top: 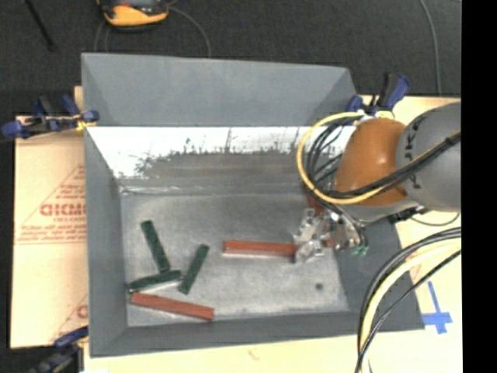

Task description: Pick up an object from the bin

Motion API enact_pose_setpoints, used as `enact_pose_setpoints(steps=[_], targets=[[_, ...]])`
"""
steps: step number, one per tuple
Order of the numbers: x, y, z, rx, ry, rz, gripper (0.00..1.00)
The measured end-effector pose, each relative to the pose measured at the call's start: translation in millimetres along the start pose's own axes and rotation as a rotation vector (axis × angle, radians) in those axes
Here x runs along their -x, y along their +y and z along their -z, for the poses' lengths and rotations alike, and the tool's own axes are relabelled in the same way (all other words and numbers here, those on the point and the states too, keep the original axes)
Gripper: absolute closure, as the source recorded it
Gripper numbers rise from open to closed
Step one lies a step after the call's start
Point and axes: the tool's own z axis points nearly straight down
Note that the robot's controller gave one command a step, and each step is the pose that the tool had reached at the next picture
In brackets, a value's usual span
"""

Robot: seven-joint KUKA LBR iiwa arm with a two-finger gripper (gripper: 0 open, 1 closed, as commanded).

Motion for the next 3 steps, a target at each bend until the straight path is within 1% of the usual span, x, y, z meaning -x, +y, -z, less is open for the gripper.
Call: enact_pose_setpoints(steps=[1, 2, 3], targets=[[0.2, 0, 0, 0.000, -0.001, 0.001, 1.00], [22.3, 10, 144, 0.000, -0.017, -0.012, 1.00], [21.7, 10, 143, -0.001, -0.015, -0.011, 1.00]])
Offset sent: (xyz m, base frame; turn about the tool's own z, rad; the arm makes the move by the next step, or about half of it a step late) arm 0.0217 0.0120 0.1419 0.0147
